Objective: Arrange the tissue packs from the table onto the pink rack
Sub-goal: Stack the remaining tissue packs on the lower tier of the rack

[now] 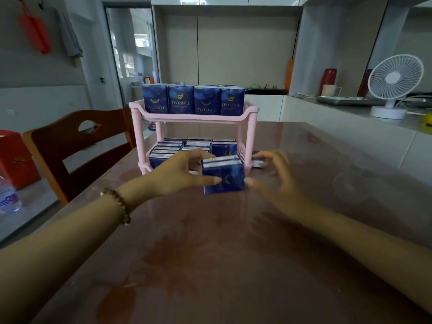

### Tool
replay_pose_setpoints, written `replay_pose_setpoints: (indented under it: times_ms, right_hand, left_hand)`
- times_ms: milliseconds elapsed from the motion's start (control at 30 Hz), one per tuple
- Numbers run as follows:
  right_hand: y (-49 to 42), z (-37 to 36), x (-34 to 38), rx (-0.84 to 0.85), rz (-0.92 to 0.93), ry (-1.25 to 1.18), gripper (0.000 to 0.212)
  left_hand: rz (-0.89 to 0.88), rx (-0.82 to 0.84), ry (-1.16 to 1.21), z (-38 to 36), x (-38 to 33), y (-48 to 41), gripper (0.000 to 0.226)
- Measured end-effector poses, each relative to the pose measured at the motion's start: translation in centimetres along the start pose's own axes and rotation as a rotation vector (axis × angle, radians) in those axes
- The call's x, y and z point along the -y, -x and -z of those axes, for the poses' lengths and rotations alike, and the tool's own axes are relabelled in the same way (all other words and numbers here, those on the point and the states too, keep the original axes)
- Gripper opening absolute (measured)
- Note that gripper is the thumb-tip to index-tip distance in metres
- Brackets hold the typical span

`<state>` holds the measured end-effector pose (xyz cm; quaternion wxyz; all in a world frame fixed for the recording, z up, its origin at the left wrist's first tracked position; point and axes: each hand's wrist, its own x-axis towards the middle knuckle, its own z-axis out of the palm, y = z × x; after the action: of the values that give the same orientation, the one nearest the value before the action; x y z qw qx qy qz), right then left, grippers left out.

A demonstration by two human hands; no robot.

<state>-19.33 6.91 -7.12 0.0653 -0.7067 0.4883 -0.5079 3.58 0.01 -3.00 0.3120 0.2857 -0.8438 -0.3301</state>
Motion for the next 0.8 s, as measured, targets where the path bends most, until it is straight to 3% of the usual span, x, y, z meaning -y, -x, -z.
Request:
replay_pose_setpoints:
  times_ms: [67,167,267,400,567,700,800]
  right_hand:
    - [-0.9,0.5,-0.5,-0.038,0.020,0.050,0.040]
    - [-1.9,0.6,-1.2,0.077,-0.100,0.065,0.040]
    - [-2.4,0.1,-1.7,0.201,-0.139,0.057,0.049]
    - [-2.9,-0.5,-2.1,0.285,-0.177,0.053,0.068]
    - [-2.8,-0.4,-2.2,0.377,-0.232,0.107,0.073]
    - [-2.9,-0.7,-2.8,0.386,-0.218,0.096,0.074]
    - [-2.9,-0.8,-3.1,0.370,-0.216,0.083,0.077]
  left_hand:
    - [0.019,-0.056,-0.029,1.6,-0.1,-0.9,0.038]
    - [0.038,-0.092,-0.057,3.1,-0.1,-2.5,0.037]
    - [0.063,-0.082,-0.008,3.1,0.4,-4.3,0.027]
    - [0.062,-0.068,-0.067,2.4,1.0,-6.9,0.035]
    - [0.084,-0.023,-0.170,1.6,2.5,-10.0,0.042]
    - [0.150,-0.031,-0.224,1.4,3.0,-12.1,0.048]
    - [0.220,0.071,-0.266,1.2,3.4,-13.1,0.048]
